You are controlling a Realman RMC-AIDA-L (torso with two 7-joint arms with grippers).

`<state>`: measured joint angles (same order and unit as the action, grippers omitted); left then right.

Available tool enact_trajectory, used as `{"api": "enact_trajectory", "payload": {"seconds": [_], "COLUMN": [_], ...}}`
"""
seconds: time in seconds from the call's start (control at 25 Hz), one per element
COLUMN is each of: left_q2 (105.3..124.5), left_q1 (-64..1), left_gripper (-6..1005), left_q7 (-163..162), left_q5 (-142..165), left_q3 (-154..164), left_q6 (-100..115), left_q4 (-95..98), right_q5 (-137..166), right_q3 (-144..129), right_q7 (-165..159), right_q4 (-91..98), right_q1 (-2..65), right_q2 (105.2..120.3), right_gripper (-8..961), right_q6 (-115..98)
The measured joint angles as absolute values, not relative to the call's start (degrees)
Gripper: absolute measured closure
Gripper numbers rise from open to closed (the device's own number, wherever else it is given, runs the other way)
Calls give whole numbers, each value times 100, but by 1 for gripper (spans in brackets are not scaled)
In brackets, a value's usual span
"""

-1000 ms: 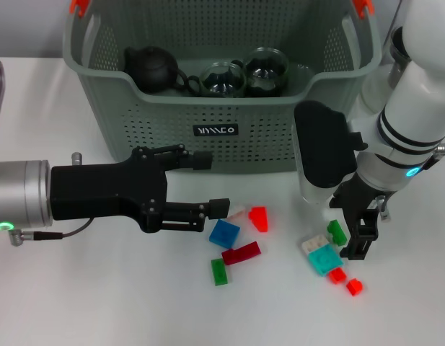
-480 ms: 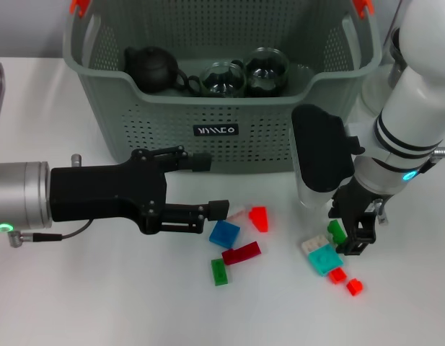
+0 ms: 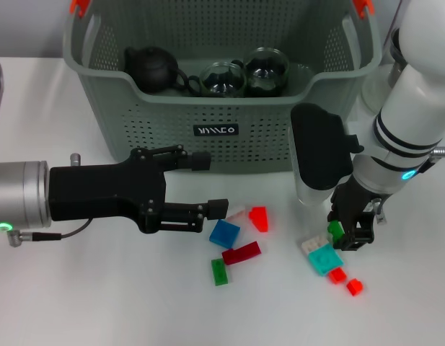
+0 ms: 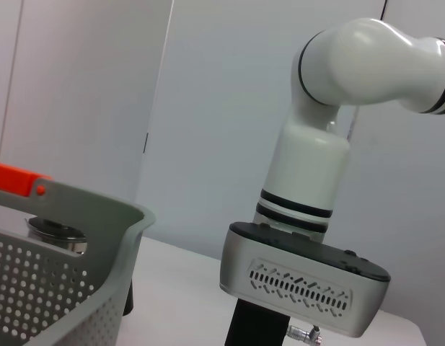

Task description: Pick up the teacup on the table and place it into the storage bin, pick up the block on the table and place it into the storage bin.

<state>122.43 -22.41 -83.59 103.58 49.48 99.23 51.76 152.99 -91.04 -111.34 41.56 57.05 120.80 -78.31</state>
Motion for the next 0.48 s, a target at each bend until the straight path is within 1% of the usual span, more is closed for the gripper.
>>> {"api": "enact_trajectory", "payload": {"seconds": [0.04, 0.28, 0.48], "left_q2": [12243, 12243, 12233], "left_q1": [-2241, -2225, -2208], "left_gripper": [142, 142, 142], "left_q7": [-8359, -8359, -8356], "left_q5": [10359, 10377, 10380], "left_q3": [4948, 4866, 4811], "left_q6": [9923, 9943, 9988], "left_q4": [5176, 5176, 5176], "right_q5": [15297, 15307, 15293], "right_q3": [-9105, -9077, -8529], "right_q7": [-11137, -11143, -11143], "right_q4": [4159, 4175, 4733], "right_q1": [5710, 5731, 5639], "right_q2": [12076, 12050, 12027], "right_gripper": [386, 517, 509], "right_q6": [-7852, -7946, -8434]}}
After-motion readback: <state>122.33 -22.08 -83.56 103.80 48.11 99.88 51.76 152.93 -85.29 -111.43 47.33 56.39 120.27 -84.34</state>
